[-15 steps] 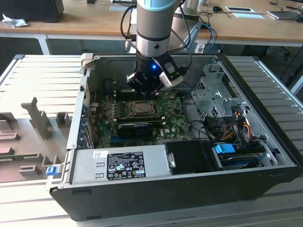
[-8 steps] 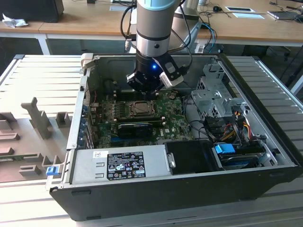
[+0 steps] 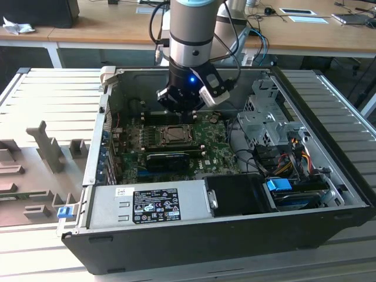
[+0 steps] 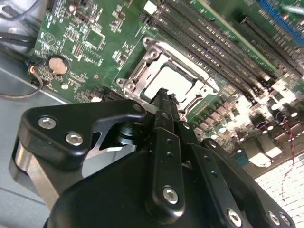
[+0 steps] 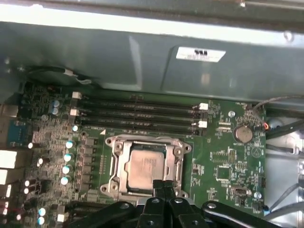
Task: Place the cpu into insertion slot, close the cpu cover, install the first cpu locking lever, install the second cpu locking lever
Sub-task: 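Install the second cpu locking lever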
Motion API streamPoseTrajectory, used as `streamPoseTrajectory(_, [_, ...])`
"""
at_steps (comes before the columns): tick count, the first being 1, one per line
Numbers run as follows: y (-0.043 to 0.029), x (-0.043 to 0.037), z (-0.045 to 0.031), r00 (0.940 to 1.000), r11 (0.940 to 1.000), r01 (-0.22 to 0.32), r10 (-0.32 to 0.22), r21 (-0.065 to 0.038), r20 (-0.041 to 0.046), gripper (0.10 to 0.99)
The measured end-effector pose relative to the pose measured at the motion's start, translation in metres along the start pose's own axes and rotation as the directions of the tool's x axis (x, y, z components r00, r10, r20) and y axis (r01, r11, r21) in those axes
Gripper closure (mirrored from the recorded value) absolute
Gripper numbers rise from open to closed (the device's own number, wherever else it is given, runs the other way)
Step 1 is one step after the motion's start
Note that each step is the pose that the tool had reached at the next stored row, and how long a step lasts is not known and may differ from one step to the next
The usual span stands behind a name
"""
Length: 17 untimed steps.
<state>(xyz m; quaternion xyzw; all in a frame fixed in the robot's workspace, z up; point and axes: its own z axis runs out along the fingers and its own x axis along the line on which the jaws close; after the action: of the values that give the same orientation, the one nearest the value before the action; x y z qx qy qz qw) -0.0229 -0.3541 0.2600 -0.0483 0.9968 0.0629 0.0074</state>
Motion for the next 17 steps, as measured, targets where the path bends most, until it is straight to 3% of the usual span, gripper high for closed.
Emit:
streamPoseTrajectory(2, [-0.0091, 0.0008, -0.0002, 1.0, 1.0, 0.0, 0.0, -0.005, 0.0005, 0.98])
streamPoseTrajectory(3, [-0.0122, 0.0012, 0.0, 1.0, 0.9998, 0.0, 0.0, -0.017, 0.001, 0.98])
streamPoseTrajectory(5, [-0.0159, 0.0016, 0.0014, 1.0, 0.9996, 0.0, 0.0, -0.028, 0.0019, 0.98])
streamPoseTrajectory(10, [-0.0257, 0.0034, 0.0126, 0.9999, 0.9994, 0.014, -0.014, -0.03, -0.0006, 0.98])
streamPoseTrajectory(17, [-0.0318, 0.0123, 0.0149, 0.9999, 0.9994, 0.015, -0.015, -0.03, -0.0007, 0.98])
